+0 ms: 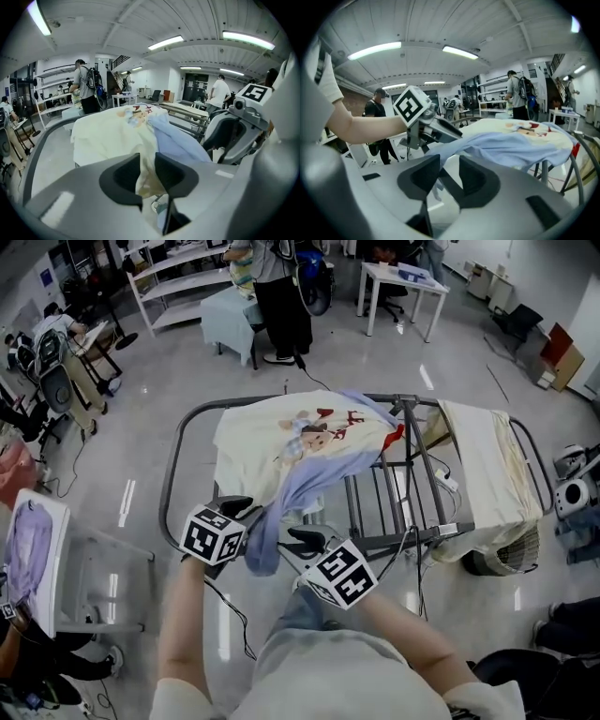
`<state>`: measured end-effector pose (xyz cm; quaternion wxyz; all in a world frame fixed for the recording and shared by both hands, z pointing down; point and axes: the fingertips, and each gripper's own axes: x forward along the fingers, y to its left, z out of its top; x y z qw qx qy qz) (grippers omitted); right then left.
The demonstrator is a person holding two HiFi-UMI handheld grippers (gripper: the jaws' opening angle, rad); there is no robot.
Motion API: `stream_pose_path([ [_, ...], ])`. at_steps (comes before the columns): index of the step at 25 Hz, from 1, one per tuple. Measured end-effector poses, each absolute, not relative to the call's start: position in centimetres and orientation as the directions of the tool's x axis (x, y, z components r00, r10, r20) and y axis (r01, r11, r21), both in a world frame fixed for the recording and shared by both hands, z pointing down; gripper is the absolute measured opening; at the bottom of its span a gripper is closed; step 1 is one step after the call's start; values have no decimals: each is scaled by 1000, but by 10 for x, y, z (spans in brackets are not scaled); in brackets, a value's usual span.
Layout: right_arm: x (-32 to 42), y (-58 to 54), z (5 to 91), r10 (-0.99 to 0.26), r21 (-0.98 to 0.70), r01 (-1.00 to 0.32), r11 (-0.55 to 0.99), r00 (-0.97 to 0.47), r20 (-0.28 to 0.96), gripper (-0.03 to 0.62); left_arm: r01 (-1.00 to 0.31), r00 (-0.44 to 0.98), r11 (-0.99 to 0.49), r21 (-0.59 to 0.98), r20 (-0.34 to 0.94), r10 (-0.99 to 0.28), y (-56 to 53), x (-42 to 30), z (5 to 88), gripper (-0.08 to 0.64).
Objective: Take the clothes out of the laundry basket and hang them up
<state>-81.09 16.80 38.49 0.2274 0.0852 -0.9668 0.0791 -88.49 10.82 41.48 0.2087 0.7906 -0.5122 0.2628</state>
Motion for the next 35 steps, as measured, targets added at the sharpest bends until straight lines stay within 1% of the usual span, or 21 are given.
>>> stream_pose_path([
  [3,-824,180,390,-124,-96,-192,977,-871,476,137,-918,326,-395,42,648,-689,106,-881,420,31],
  [4,-827,182,392,-121,-110,-196,974,-870,478,137,-920,321,-391,38,648,-691,106,-881,420,26],
  [5,-828,183,394,-120,-128,-205,970,-869,479,122,-923,313,-383,34,645,-697,108,-882,419,25],
  [7,-824,182,398,-130,-164,-233,959,-870,475,23,-932,293,-363,20,633,-717,112,-888,414,23],
  [8,-818,181,398,-138,-181,-247,952,-873,468,11,-935,282,-355,8,625,-728,115,-892,411,23],
  [11,-785,176,391,-190,-201,-303,932,-877,442,6,-941,246,-337,-36,611,-752,125,-904,401,23],
  [16,-692,162,374,-351,-147,-447,882,-832,429,5,-965,157,-251,-72,608,-779,143,-929,397,23],
  [20,-606,155,358,-497,-150,-593,791,-766,409,5,-975,81,-189,-115,610,-788,148,-949,394,23],
  [26,-505,166,356,-648,-123,-751,649,-630,427,5,-975,-8,-133,-180,621,-784,159,-974,394,23],
  [31,-437,172,368,-712,-154,-840,520,-525,466,5,-975,-29,-119,-189,639,-769,166,-981,395,23],
  [33,-421,181,377,-709,-166,-856,490,-502,495,3,-974,-23,-126,-187,640,-768,166,-979,394,23],
  [35,-418,194,386,-678,-177,-848,500,-510,529,3,-975,-13,-132,-180,635,-772,167,-977,389,23],
])
